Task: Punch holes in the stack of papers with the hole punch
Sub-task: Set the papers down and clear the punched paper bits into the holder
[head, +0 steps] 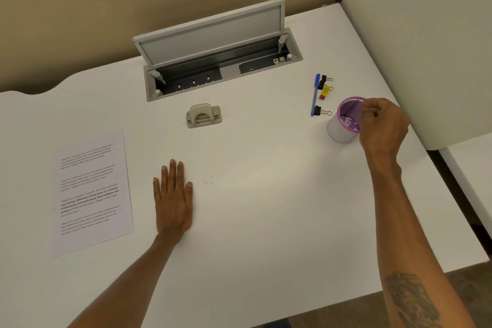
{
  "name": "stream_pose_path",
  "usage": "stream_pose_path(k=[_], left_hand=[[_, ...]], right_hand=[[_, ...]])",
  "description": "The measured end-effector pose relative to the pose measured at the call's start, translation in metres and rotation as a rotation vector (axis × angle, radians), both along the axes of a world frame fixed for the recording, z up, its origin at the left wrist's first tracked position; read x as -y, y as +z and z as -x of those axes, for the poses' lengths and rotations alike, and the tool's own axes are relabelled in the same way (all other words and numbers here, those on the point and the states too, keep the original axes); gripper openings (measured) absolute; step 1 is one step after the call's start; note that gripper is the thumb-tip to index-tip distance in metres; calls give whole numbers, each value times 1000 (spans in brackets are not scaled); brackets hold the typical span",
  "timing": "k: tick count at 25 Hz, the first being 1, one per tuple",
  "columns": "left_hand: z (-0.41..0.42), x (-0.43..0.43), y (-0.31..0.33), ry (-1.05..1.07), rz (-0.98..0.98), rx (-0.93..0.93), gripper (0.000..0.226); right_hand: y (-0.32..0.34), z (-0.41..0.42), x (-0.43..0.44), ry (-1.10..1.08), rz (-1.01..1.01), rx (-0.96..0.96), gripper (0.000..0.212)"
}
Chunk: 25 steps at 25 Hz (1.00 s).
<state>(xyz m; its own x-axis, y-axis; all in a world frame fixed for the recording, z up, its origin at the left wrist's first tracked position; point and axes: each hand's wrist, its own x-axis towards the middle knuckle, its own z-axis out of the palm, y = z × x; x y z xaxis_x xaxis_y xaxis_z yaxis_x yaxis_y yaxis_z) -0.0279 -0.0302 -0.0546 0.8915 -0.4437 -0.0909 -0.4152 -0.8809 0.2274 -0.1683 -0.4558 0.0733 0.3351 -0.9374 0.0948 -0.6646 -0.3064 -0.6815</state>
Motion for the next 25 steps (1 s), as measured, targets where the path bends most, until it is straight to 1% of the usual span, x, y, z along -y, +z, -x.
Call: stream_pose_path(k=[3, 7, 11, 14, 15, 17, 19, 23, 25], left_hand=[[0, 0, 0, 1, -1, 1, 60], [1, 0, 1, -2, -4, 3, 60], [0, 0, 1, -6, -10, -2, 60], [0, 0, 2, -9, -15, 3, 60], [0, -1, 2, -10, -18, 1, 59], [0, -1, 2, -12, -22, 0, 59], [-1, -2, 2, -16, -20, -9, 59], [-1, -3, 0, -15, -19, -7, 59], [-1, -2, -1, -18, -19, -7, 59]], right_hand=[[-2, 1, 1, 5, 3, 12, 25], [-1, 3, -5, -9, 22, 79, 19], [-1, 0, -13, -41, 45, 94, 22], [0, -11, -31, -38, 15, 171, 24], [0, -16, -43, -8, -17, 226, 24], [-4, -29, -77, 62, -163, 358, 23], [-12, -42, -118, 139, -326, 400, 21], [-44, -58, -195, 328, -563, 318, 23], [-64, -60, -223, 425, -578, 230, 25]])
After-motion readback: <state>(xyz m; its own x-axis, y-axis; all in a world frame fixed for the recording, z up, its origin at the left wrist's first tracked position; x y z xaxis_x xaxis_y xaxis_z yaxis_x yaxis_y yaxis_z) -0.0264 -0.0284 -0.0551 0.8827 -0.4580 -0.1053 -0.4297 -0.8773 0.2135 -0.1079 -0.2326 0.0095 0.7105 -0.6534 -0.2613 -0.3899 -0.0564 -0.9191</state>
